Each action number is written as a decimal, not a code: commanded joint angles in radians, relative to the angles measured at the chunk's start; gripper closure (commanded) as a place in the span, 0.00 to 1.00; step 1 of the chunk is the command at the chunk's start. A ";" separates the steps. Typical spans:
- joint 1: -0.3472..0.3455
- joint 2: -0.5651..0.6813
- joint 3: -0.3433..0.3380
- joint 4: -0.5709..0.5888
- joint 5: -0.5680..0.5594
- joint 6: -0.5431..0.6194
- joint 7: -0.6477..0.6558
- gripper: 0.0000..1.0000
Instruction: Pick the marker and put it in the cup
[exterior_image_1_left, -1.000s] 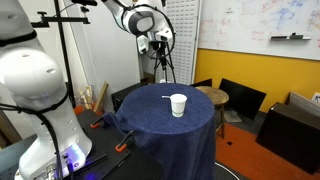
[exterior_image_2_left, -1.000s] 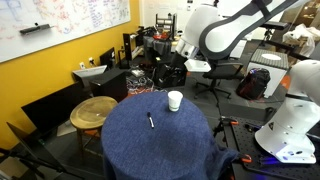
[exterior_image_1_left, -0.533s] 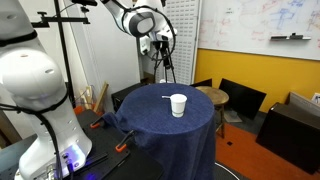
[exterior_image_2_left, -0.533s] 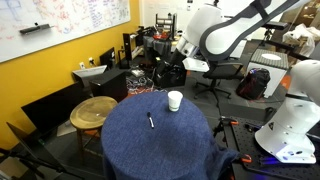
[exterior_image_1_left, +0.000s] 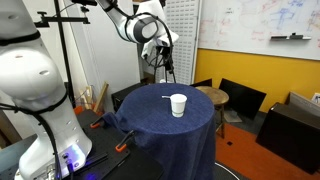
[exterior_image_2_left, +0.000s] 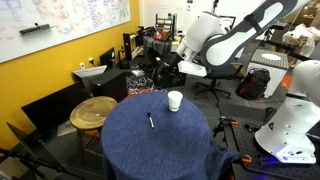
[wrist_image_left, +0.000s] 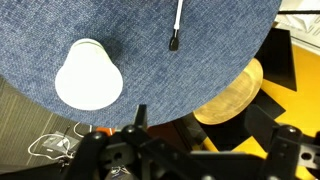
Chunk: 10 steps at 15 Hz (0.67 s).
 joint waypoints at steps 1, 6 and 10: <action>0.023 0.055 0.010 0.048 0.050 -0.040 0.015 0.00; 0.086 0.165 -0.003 0.128 0.197 -0.065 -0.042 0.00; 0.114 0.289 -0.001 0.215 0.273 -0.054 -0.052 0.00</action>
